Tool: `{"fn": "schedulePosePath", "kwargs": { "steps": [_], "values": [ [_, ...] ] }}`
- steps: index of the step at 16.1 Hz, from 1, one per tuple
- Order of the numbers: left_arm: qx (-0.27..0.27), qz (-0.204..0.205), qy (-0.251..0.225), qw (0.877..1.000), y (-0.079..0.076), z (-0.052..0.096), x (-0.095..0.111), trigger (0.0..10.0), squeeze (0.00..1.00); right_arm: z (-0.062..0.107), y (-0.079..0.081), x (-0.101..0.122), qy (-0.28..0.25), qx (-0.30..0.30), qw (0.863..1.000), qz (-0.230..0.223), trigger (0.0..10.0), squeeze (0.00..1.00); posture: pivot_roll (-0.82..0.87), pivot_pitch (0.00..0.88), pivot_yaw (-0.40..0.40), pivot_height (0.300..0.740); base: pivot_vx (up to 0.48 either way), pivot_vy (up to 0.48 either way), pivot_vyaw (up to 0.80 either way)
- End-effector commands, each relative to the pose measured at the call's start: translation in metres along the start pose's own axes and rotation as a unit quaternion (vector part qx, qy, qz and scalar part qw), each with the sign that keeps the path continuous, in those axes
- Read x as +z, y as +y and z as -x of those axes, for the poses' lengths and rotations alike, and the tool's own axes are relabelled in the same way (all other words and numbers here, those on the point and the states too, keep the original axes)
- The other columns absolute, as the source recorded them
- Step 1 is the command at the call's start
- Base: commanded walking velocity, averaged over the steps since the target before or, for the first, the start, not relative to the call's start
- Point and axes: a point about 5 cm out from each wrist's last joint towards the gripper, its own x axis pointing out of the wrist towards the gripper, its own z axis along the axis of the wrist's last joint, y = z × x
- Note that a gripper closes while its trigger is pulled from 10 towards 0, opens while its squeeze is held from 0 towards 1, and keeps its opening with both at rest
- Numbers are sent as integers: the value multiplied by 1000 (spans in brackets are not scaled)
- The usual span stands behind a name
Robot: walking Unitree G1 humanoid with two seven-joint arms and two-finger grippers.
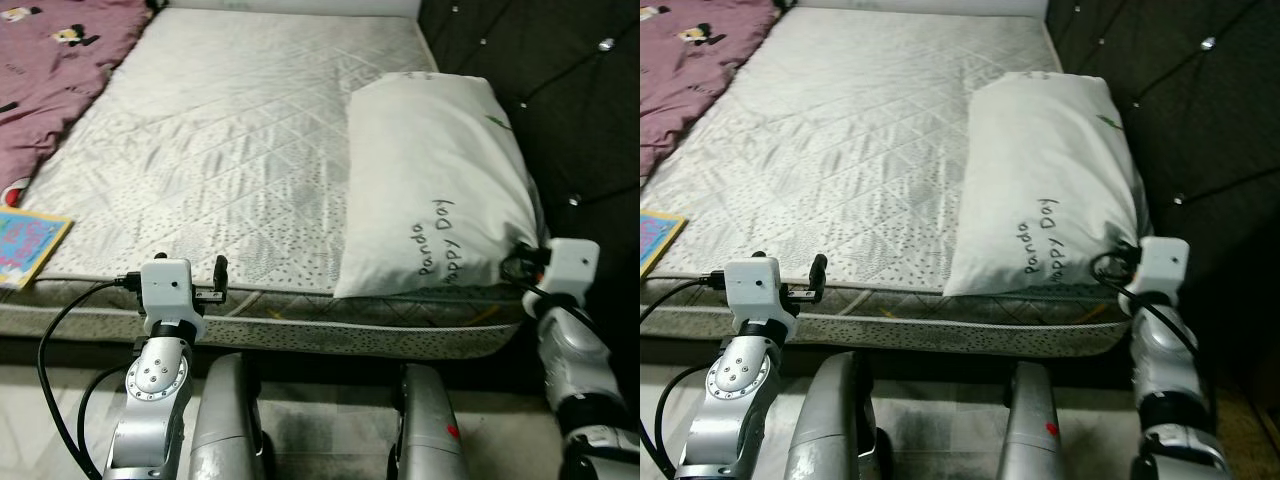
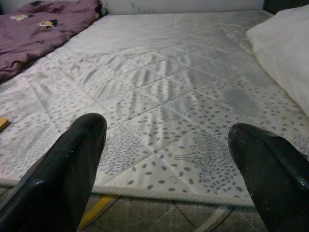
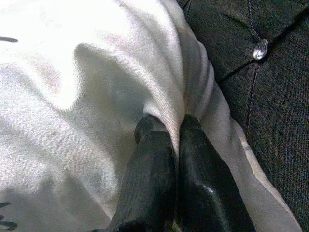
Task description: Clean up the room
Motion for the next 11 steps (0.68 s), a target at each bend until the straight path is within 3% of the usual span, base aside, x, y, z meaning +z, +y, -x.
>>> {"fn": "schedulePosePath", "kwargs": {
  "steps": [1,3,4,5,6,10,11],
  "values": [
    [-6,-2,2,1000,-3,-1,-1,10000,0,-7,16,9,-11,26,999,15,10000,0,-25,26,24,549,0,0,0],
    [-4,-1,3,1000,-4,0,-1,10000,0,-21,30,28,-31,36,999,13,10000,0,-19,25,19,549,0,0,0],
    [-3,-1,3,1000,-4,0,-1,10000,0,-25,32,32,-32,37,999,10,10000,0,-14,24,16,549,0,0,0],
    [5,-2,2,1000,-1,0,0,10000,0,-42,29,56,-40,35,999,-12,10000,0,-6,26,12,549,0,0,0],
    [6,-3,2,1000,0,0,0,10000,0,-46,26,63,-42,30,999,-18,10000,0,-4,26,10,549,0,0,0],
    [13,-2,3,1000,1,0,-1,10000,0,-62,-19,118,-64,-43,997,-3,10000,0,-3,25,0,549,0,0,0],
    [13,-1,2,1000,0,0,-1,10000,0,-62,-23,122,-67,-51,997,-4,10000,0,-3,25,0,549,0,0,0]
  ]
}}
